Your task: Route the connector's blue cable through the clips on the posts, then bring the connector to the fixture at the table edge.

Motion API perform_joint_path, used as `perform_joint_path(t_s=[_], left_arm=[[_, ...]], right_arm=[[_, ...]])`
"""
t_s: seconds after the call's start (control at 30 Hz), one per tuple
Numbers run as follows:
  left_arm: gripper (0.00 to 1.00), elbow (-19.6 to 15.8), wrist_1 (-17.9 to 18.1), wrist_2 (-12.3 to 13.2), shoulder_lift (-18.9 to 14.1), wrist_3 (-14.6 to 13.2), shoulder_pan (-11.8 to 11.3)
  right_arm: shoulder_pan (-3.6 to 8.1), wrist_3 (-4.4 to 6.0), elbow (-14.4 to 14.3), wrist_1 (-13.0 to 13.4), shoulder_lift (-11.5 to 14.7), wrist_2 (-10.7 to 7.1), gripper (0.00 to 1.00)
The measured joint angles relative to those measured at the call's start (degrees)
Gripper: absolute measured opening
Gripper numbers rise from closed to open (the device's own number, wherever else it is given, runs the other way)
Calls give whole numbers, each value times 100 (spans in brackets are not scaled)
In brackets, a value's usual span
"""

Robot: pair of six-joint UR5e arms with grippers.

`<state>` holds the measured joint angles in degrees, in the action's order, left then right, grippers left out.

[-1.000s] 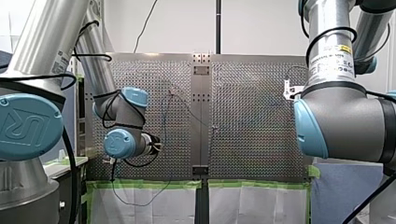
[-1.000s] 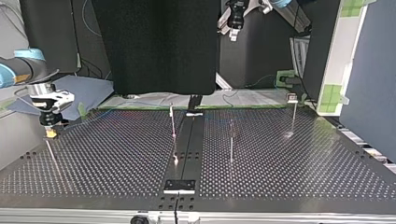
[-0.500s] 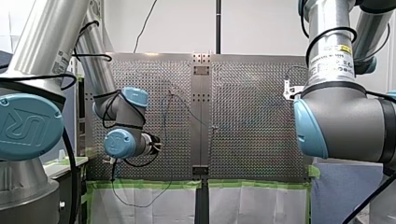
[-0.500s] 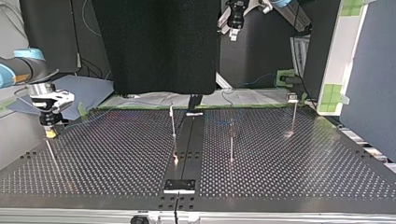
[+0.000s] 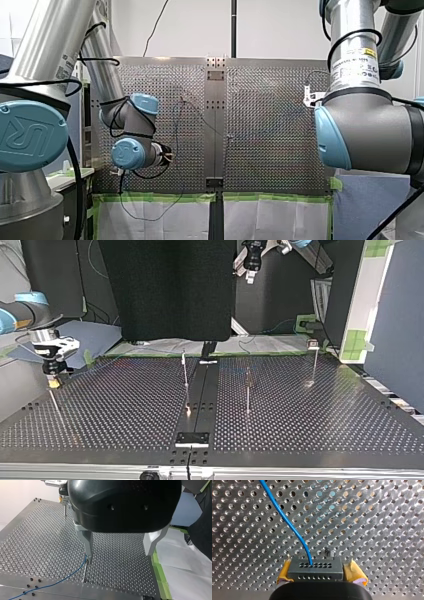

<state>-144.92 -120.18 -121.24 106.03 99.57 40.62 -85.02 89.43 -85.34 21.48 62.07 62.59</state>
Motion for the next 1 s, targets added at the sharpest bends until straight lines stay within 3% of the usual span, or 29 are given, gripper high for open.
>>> perform_joint_path(t_s=[1.0], left_arm=[[100,19,55,-9,0,-132,-17]], right_arm=[[0,0,0,0,0,0,90]])
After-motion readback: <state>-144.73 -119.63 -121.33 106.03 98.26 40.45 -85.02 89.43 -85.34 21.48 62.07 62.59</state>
